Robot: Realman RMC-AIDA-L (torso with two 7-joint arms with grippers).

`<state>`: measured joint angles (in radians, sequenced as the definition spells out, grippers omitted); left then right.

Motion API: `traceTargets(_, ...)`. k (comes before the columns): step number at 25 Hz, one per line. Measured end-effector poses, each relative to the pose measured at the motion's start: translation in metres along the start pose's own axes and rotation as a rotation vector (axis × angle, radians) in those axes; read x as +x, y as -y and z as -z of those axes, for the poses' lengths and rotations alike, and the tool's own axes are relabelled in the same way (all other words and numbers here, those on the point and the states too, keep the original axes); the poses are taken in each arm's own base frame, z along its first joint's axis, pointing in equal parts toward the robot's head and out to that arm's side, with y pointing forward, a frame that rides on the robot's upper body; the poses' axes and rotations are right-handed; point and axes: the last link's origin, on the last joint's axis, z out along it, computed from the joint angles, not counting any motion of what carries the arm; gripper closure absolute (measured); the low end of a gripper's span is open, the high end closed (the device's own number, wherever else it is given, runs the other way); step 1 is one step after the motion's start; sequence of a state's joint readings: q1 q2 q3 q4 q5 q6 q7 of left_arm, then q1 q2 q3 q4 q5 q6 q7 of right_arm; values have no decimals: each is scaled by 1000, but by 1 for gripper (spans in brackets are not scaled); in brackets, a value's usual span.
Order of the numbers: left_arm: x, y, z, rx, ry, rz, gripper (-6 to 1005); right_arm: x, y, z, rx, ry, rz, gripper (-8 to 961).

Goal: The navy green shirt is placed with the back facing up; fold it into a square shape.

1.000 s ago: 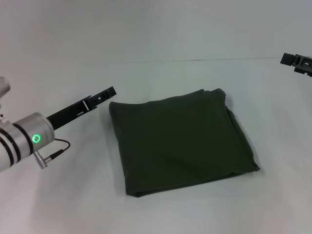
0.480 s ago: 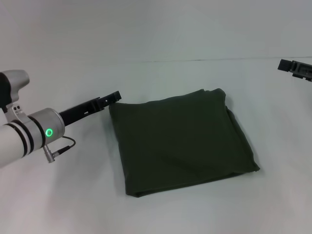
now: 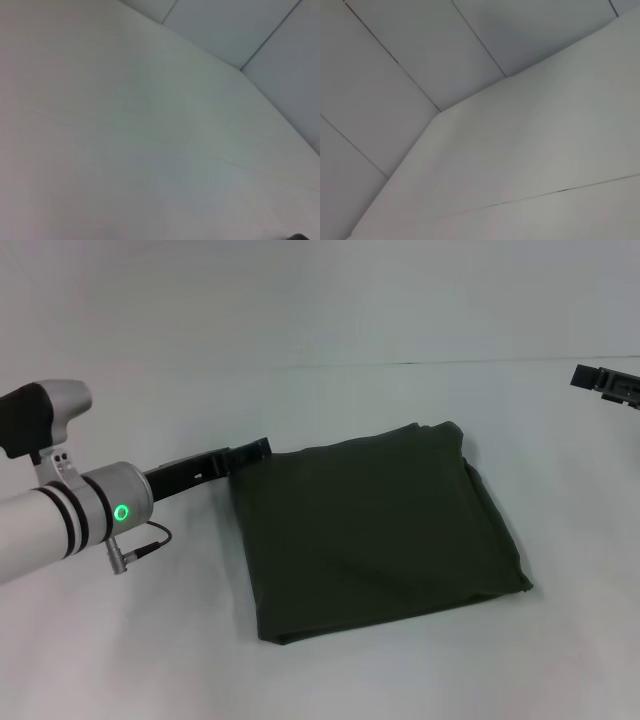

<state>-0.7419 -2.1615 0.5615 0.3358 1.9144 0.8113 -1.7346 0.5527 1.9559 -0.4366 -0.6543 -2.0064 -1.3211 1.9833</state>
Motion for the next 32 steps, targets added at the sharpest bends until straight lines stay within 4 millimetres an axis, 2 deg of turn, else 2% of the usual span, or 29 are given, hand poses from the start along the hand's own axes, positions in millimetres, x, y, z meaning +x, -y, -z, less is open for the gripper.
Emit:
traceTargets(8,-1,-3,-2,-8,16,-9,50,-1,0,-2,1,1,0,37)
traceTargets(19,-3,1,-2,25,38,-40,108,-3,-1,-3,4,5,4,36)
traceTargets(27,-3,1,-2,29,43,-51,303,-4,-1,-4,2,4,6,37)
traceTargets(32,-1,-2,-4,19,43,-58,510,-4,-2,-5,2,3,7,36)
